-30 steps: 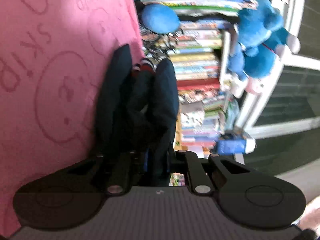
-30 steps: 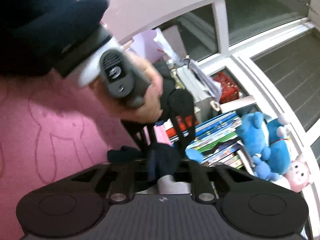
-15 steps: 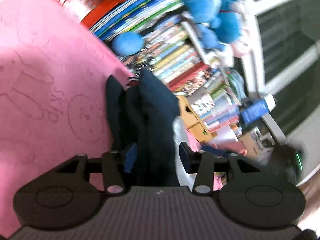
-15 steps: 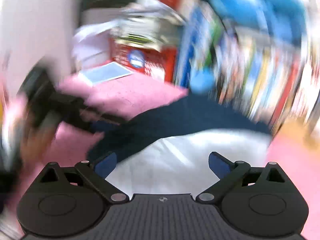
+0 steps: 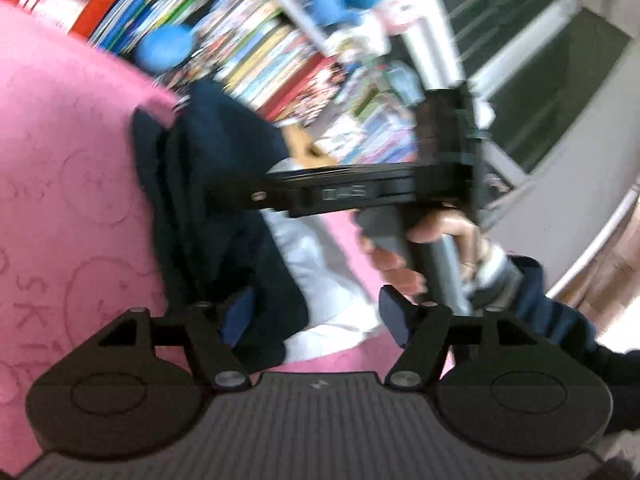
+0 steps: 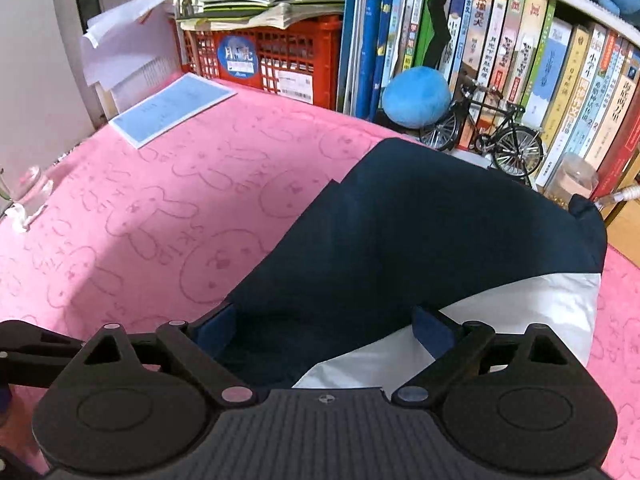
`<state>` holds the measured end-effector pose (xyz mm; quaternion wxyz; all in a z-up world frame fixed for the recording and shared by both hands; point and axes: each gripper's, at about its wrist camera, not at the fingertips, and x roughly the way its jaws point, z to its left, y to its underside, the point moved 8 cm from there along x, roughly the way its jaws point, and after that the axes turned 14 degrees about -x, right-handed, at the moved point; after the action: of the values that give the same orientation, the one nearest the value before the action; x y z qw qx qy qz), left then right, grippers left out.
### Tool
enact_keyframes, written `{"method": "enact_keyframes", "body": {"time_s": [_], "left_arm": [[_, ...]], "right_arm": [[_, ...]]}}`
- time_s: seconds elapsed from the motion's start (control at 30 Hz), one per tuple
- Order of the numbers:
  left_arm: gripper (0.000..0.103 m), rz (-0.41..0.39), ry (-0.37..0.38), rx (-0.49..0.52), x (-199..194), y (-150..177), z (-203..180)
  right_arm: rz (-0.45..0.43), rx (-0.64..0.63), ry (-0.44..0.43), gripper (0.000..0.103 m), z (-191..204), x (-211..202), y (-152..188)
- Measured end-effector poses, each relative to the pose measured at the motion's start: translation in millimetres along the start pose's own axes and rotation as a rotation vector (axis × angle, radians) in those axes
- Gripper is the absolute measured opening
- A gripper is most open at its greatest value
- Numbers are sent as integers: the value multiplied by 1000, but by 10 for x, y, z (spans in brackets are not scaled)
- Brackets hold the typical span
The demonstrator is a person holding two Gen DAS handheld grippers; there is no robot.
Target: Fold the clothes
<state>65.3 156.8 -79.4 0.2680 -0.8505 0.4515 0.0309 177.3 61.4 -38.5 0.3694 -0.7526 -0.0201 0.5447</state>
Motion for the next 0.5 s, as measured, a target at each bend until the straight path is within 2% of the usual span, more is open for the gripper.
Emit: {"method": "enact_keyframes", "body": {"time_s": [0.03,0.1,0.13,0.17,0.2,0.23,0.37,0.43,0.5], "left_arm": [[78,-4,-28,-27,51,-26,55],[76,-23,-24,-94,117,-56,134],[70,-4,-15,-78,134,-42,108],[51,45,-9,-31,151,35,60],[46,94,-4,17,166,114,14],[43,143,2,64,179,192,-30],[41,243,-50,237,158,421,-58],[40,271,-45,225,146,391,-32],[33,287,-36,220,136,345,17]], "right_arm": [[-2,2,2,95,-13,10,13],[-9,6,6,96,-30,41,21],[-13,8,9,96,-38,58,24],[-17,3,10,96,-39,73,29],[-22,-4,12,97,-37,87,34],[-26,-12,14,98,-35,102,40],[-44,-41,20,102,-27,158,63],[-53,-56,24,103,-23,186,75],[-62,-71,27,103,-19,214,87]]}}
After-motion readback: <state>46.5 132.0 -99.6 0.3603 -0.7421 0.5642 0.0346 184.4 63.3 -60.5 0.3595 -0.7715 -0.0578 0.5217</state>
